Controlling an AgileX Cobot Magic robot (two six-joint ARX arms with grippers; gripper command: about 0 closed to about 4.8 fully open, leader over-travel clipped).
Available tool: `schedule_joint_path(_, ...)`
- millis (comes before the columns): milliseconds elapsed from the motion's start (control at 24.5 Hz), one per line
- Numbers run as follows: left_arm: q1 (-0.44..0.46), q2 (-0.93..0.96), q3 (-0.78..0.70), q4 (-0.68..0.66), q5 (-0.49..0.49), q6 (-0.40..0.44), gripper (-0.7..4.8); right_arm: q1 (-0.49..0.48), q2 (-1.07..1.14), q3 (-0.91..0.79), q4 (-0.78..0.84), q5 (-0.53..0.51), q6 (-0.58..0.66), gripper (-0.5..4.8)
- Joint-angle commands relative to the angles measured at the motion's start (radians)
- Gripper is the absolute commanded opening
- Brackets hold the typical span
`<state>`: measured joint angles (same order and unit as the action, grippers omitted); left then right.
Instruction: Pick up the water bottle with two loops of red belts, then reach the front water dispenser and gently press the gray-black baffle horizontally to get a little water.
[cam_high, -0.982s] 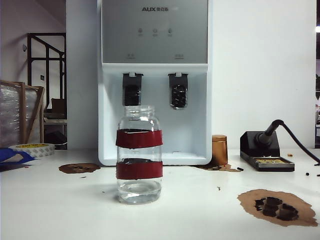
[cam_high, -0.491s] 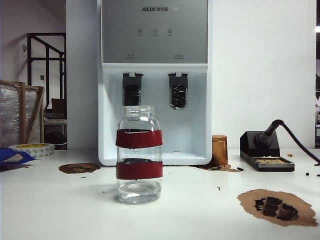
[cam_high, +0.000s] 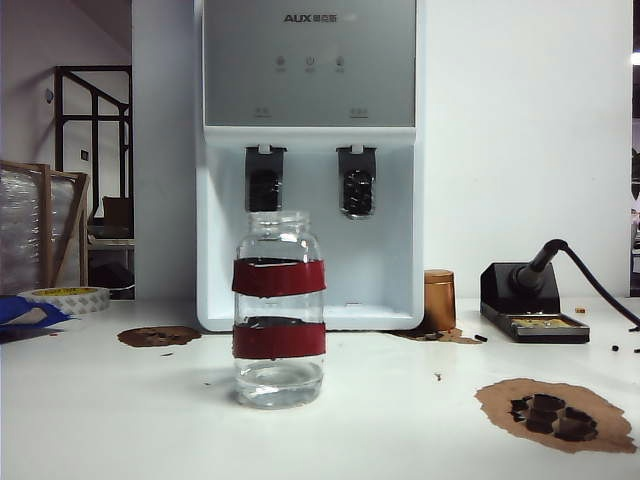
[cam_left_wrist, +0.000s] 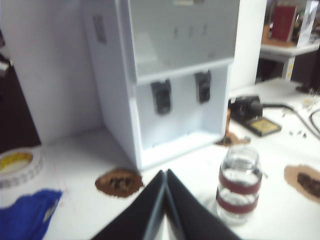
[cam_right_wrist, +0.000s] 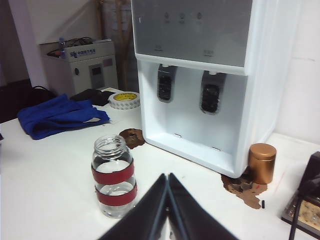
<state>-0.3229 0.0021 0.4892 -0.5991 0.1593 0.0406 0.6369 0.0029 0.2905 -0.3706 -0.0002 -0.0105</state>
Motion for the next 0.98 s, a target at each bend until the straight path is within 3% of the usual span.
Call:
schedule_joint_path(41, 0.001, 0.000, 0.003, 0.003, -0.006, -0.004, -0.05, -0.001, 0.000, 0.002, 0.012, 0.000, -0.001, 0.00)
schedule_joint_path(777, 0.000, 0.000, 0.003, 0.003, -0.008, -0.004, -0.05, -0.004, 0.000, 0.002, 0.010, -0.002, -0.001, 0.00)
schedule_joint_path(982, 0.003, 0.000, -0.006, 0.009, -0.003, -0.004, -0.05, -0.062, 0.000, 0.002, 0.010, -0.006, -0.001, 0.00)
